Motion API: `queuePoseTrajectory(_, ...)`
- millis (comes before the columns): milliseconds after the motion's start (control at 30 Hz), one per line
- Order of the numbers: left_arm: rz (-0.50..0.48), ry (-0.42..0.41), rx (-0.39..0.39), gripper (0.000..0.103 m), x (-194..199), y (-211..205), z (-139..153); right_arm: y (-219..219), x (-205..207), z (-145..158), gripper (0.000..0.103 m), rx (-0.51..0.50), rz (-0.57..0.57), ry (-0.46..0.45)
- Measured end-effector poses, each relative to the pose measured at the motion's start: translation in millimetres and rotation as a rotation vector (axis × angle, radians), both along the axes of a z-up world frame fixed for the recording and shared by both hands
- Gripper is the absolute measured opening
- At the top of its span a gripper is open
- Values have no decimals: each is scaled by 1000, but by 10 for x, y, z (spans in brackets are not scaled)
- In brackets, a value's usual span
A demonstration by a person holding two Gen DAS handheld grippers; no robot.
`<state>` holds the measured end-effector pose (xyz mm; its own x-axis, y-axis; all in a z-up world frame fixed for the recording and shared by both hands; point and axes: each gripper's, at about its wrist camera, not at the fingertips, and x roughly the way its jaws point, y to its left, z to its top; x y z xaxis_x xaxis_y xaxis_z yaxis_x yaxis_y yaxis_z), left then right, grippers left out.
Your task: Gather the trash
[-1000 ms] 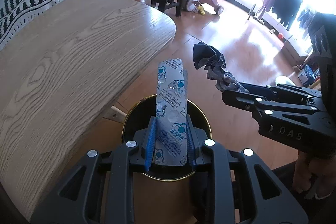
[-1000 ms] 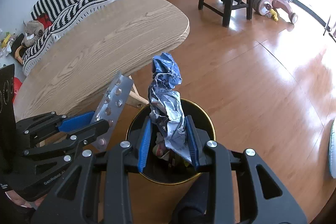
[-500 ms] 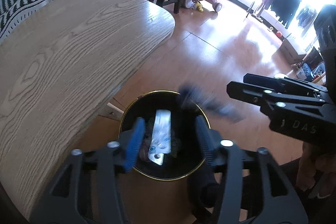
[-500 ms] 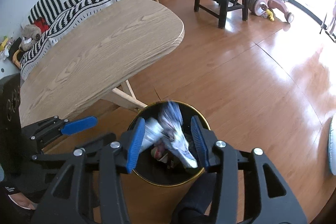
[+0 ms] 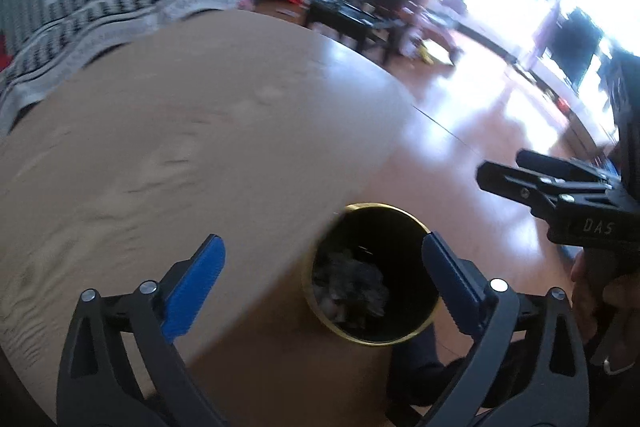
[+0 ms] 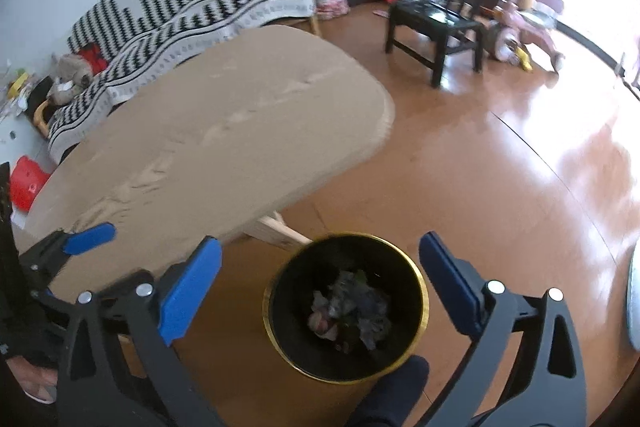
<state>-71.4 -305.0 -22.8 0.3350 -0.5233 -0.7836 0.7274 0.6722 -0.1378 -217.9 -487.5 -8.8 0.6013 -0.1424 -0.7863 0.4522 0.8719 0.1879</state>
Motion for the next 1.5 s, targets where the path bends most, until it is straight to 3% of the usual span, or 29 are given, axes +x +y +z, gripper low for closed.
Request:
queuePoseTrajectory(133, 150, -68, 14, 96, 285, 604, 189, 491, 440, 162, 96, -41, 119, -21)
queuePoseTrajectory(367, 439, -233, 121, 96, 640, 1754, 405, 1465, 1144, 380, 96, -86, 318, -86)
queuePoseTrajectory(667, 653, -246, 125, 96, 884, 2665, 472, 2217, 1916, 377, 96, -66, 436, -106)
queuePoseTrajectory(867, 723, -183, 102, 96, 987, 2953, 392, 2438, 2191, 241, 96, -81, 459, -92)
queuePoseTrajectory(1167, 739, -103, 57, 96, 1054, 3060, 302, 2544, 2196, 174, 96, -121, 477, -93)
queuePoseTrajectory(1500, 755, -94, 66, 96, 1072, 3059, 272, 2572, 2127, 166, 96, -119, 477, -92)
